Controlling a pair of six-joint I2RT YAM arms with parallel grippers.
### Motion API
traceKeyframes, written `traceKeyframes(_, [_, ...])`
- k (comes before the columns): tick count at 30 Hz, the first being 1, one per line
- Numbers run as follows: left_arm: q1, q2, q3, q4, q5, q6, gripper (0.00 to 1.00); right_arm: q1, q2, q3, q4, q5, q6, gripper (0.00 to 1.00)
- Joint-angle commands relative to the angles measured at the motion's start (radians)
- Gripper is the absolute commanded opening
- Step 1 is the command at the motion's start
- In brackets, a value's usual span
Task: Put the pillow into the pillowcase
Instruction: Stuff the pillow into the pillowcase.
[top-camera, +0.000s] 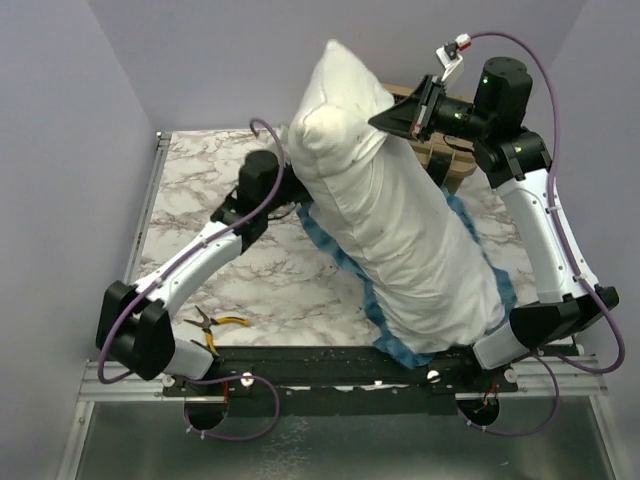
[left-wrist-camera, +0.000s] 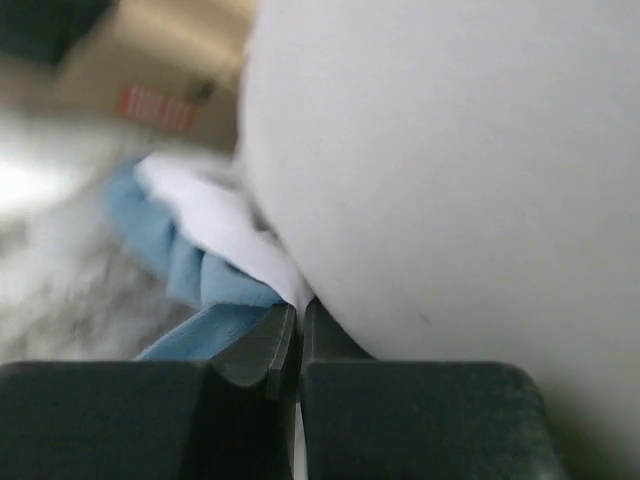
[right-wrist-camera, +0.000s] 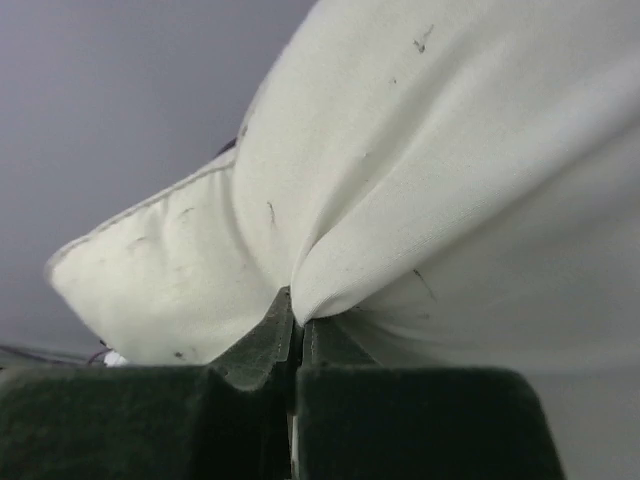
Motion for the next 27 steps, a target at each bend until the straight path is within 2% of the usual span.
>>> traceKeyframes(1, [0.037, -0.151, 0.383, -0.151, -0.073, 0.189, 0.0, 0.003, 0.052, 0.124, 0.417, -0.24, 0.141, 0.0])
traceKeyframes(6, [0.031, -0.095, 0.805, -0.205, -0.038, 0.192, 0.0, 0.006, 0.147, 0.274, 0.705, -0.289, 0.323, 0.0])
traceKeyframes(7, [0.026, -0.078, 0.841, -0.2, -0.029, 0.184, 0.0, 0.005, 0.156, 0.289, 0.737, -0.289, 0.341, 0.0])
traceKeyframes(8, [0.019, -0.061, 0.895, -0.198, -0.023, 0.179, 0.0, 0.005, 0.159, 0.289, 0.739, -0.284, 0.339, 0.0])
traceKeyframes(10, [0.0, -0.047, 0.912, -0.193, -0.023, 0.195, 0.0, 0.006, 0.131, 0.236, 0.66, -0.255, 0.251, 0.0])
traceKeyframes(12, [-0.014, -0.065, 0.832, -0.193, -0.069, 0.227, 0.0, 0.005, 0.069, 0.081, 0.58, -0.21, 0.159, 0.0])
traceKeyframes(15, [-0.024, -0.141, 0.598, -0.154, -0.154, 0.25, 0.0, 0.005, -0.048, -0.267, 0.534, -0.145, 0.078, 0.0])
traceKeyframes(17, [-0.027, -0.18, 0.439, -0.115, -0.197, 0.259, 0.0, 0.005, -0.114, -0.464, 0.445, -0.084, 0.028, 0.01])
traceKeyframes(19, [-0.028, -0.212, 0.293, -0.096, -0.257, 0.264, 0.0, 0.003, -0.162, -0.607, 0.308, -0.009, -0.039, 0.07])
traceKeyframes(22, [-0.028, -0.247, 0.113, -0.08, -0.336, 0.26, 0.0, -0.003, -0.213, -0.728, 0.045, 0.142, -0.144, 0.25])
traceKeyframes(23, [-0.028, -0.258, 0.064, -0.074, -0.358, 0.257, 0.0, -0.011, -0.236, -0.75, -0.037, 0.204, -0.161, 0.34])
traceKeyframes(25, [-0.028, -0.277, -0.012, -0.062, -0.393, 0.261, 0.0, -0.032, -0.304, -0.797, -0.14, 0.301, -0.186, 0.52])
traceKeyframes(27, [-0.028, -0.292, -0.061, -0.061, -0.445, 0.267, 0.0, -0.068, -0.372, -0.811, -0.236, 0.362, -0.212, 0.63])
